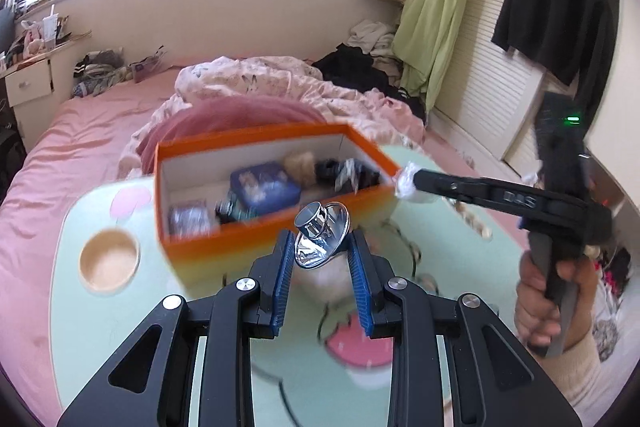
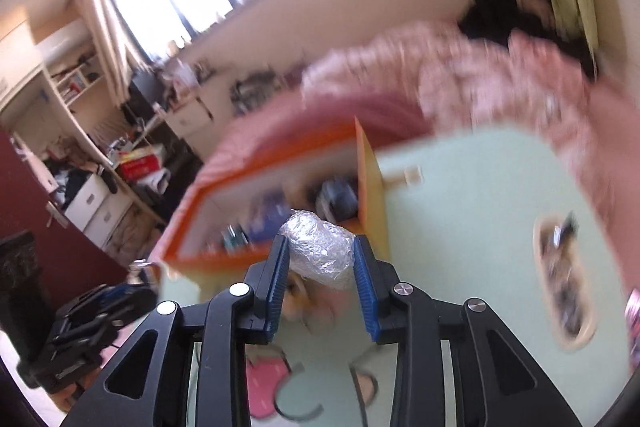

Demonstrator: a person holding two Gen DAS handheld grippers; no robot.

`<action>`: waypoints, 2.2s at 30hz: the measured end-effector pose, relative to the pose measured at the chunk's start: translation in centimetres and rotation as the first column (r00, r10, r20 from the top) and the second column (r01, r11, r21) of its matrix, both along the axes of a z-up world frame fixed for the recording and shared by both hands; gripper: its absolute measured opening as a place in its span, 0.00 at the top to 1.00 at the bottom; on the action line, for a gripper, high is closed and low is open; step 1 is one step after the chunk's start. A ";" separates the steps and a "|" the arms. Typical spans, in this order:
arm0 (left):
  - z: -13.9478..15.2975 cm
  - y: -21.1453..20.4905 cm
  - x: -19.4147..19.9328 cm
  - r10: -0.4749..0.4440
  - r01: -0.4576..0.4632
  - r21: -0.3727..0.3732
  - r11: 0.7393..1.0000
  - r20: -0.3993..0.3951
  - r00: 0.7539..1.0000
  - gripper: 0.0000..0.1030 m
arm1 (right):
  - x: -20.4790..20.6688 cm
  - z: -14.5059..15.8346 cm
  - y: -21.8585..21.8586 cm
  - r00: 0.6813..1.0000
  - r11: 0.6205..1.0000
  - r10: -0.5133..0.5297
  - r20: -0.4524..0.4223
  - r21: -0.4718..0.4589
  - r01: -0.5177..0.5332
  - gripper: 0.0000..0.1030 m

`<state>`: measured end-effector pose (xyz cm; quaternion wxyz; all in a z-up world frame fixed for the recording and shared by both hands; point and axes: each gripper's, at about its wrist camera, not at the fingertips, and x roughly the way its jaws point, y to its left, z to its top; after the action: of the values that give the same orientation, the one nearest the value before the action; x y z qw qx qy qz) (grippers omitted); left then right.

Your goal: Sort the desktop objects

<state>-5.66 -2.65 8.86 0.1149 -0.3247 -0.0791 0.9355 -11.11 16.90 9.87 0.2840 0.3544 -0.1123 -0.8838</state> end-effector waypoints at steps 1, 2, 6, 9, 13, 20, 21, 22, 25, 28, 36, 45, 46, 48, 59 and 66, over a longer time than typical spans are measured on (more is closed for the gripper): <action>0.3 0.0 -1.1 0.014 -0.014 0.005 1.000 0.003 1.000 0.72 | -0.4 0.6 -0.8 1.000 1.000 0.009 -0.015 0.006 -0.009 0.69; 0.6 -0.1 -2.4 0.030 -0.030 0.024 0.999 0.008 1.000 0.72 | -0.8 1.1 -1.6 1.000 1.000 0.018 -0.023 0.019 -0.018 0.69; -0.7 -1.2 -7.1 0.141 -0.147 0.111 0.983 0.062 0.988 0.48 | -3.9 -0.9 -5.9 1.000 0.980 0.015 0.005 0.200 -0.016 0.43; -1.8 -1.3 -5.9 0.153 -0.157 0.116 0.981 0.044 0.987 0.40 | -3.3 -1.4 -5.3 1.000 0.983 0.000 -0.009 0.184 0.002 0.40; -1.7 -0.6 -1.9 0.138 -0.138 0.003 0.990 -0.008 0.990 0.26 | 1.2 0.9 -2.7 0.994 0.993 0.005 -0.113 0.117 0.008 0.16; -4.1 1.6 2.6 0.065 -0.057 -0.089 0.994 0.088 0.994 0.22 | 6.4 -3.2 -1.2 0.999 0.964 0.003 -0.038 0.266 0.007 0.08; -4.9 2.0 2.6 0.065 -0.053 -0.106 0.993 0.119 0.991 0.22 | 6.9 -4.3 -1.3 1.000 0.956 0.000 -0.024 0.294 0.007 0.08; -5.5 2.4 2.7 0.061 -0.045 -0.115 0.992 0.138 0.989 0.22 | 7.0 -5.1 -1.3 1.000 0.949 -0.003 -0.017 0.315 0.008 0.08; -7.2 3.0 2.2 0.080 -0.053 -0.155 0.987 0.170 0.982 0.22 | 7.5 -7.2 -1.4 0.999 0.925 -0.024 -0.028 0.378 0.033 0.03; -8.2 3.1 2.3 0.120 -0.089 -0.187 0.978 0.162 0.979 0.18 | 8.0 -8.4 -1.2 0.996 0.901 -0.073 -0.059 0.425 0.091 0.00; -7.2 3.2 3.6 0.167 -0.139 -0.202 0.969 0.125 0.978 0.15 | 9.1 -9.4 -0.5 0.994 0.897 -0.080 -0.079 0.428 0.107 0.00; -7.8 3.6 3.8 0.150 -0.126 -0.204 0.971 0.109 0.983 0.15 | 9.9 -8.6 -0.9 0.995 0.903 -0.023 -0.097 0.424 0.063 0.00; -7.9 3.6 3.6 0.151 -0.127 -0.200 0.972 0.111 0.982 0.15 | 10.0 -8.7 -0.9 0.995 0.904 -0.021 -0.102 0.423 0.062 0.00; -8.3 3.6 4.1 0.151 -0.127 -0.198 0.972 0.109 0.983 0.15 | 10.0 -8.7 -0.9 0.994 0.904 -0.020 -0.107 0.423 0.064 0.00; -8.9 3.7 4.4 0.136 -0.114 -0.195 0.974 0.102 0.985 0.15 | 9.9 -8.6 -0.9 0.993 0.907 -0.029 -0.118 0.414 0.076 0.00; -8.9 3.7 4.4 0.136 -0.114 -0.196 0.974 0.103 0.985 0.15 | 9.9 -8.6 -0.9 0.993 0.907 -0.029 -0.118 0.414 0.076 0.00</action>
<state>-1.24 1.09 -0.03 0.0197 -0.3821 -0.0167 0.9238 -1.23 16.05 1.31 0.1835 0.3550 0.0855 -0.9127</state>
